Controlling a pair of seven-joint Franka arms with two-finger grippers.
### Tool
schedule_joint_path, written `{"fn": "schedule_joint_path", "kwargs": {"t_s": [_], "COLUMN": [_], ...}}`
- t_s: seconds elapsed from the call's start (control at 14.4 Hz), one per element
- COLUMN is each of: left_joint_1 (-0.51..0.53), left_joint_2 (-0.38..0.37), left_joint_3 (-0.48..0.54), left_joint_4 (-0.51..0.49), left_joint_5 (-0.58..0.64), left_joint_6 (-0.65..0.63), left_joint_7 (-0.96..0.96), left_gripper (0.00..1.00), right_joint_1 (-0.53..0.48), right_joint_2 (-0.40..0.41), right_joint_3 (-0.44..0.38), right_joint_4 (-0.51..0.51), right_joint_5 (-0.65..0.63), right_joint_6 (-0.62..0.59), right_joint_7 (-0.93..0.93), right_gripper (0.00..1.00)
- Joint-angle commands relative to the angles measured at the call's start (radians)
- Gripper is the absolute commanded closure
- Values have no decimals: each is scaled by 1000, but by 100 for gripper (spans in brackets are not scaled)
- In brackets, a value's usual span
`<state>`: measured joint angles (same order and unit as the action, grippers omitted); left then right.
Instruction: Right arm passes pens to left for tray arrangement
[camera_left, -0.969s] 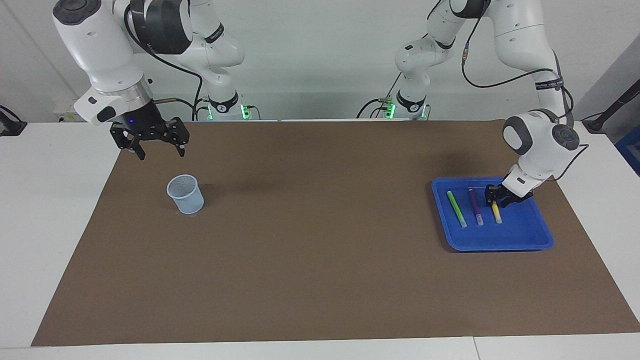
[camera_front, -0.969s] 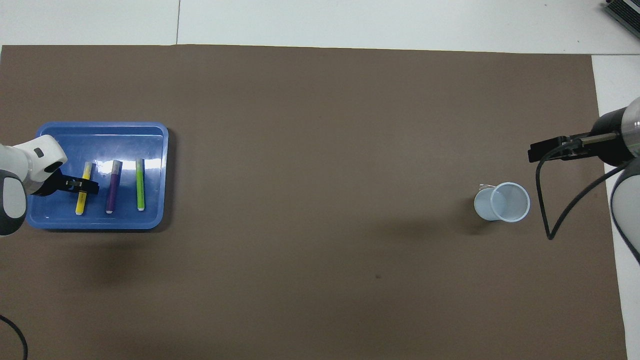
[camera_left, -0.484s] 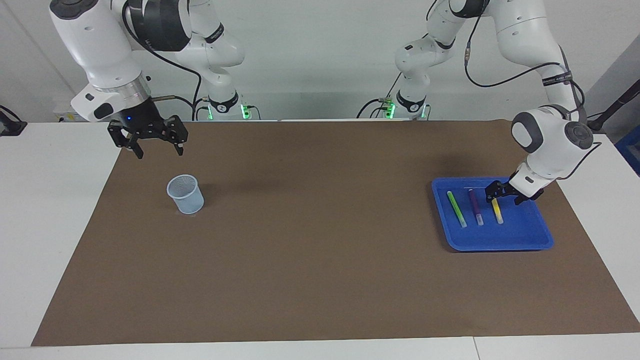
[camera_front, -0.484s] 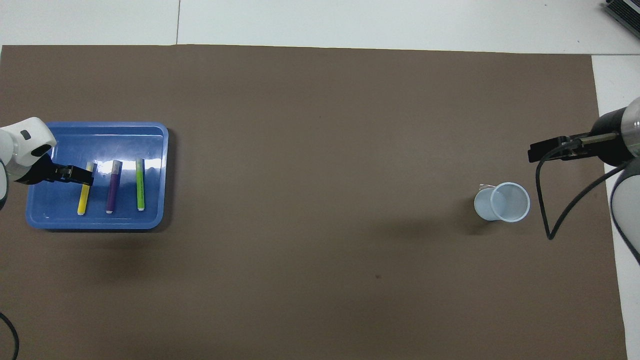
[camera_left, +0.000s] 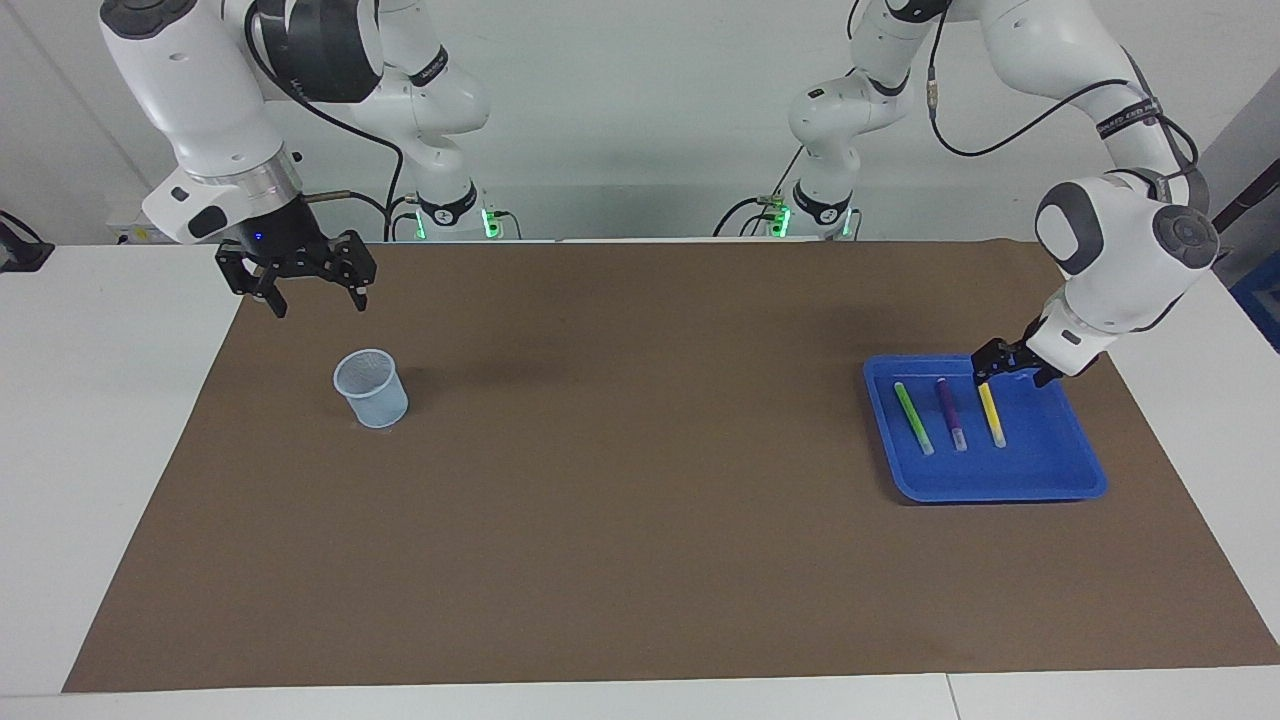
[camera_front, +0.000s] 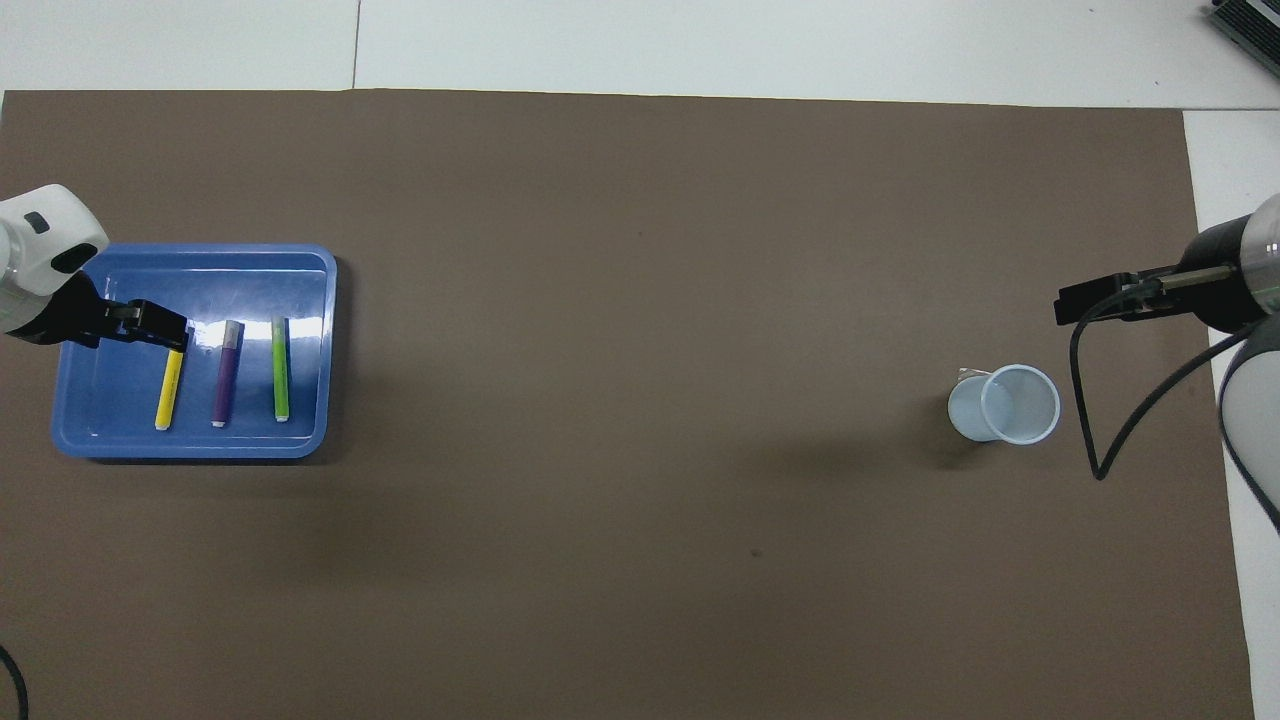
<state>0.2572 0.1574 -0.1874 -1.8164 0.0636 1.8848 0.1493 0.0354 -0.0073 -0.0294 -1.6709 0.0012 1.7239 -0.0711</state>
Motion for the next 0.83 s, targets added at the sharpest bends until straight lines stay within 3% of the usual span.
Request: {"fn": "schedule_joint_path", "kwargs": {"t_s": [0.0,0.35,0.76], "left_joint_1": [-36,-36,-35], "left_joint_2": [-44,-79,-179], "left_joint_3": [2,-69,-67], "left_joint_4": [6,66,66], "left_joint_5": [7,5,-57], "left_joint_6": [-53,-131,-199], "left_joint_7": [-72,-174,-185], "left_gripper": [0,0,0], "right_joint_1": [-11,-11,-9], "right_joint_2": [-11,-11,-11], "right_joint_3": [8,8,8], "right_joint_4": [-4,-6,-4], "right_joint_5": [-7,-7,-7], "right_joint_6": [-12,-12,-12], "right_joint_7": [-19,-19,-19], "right_gripper": [0,0,0]}}
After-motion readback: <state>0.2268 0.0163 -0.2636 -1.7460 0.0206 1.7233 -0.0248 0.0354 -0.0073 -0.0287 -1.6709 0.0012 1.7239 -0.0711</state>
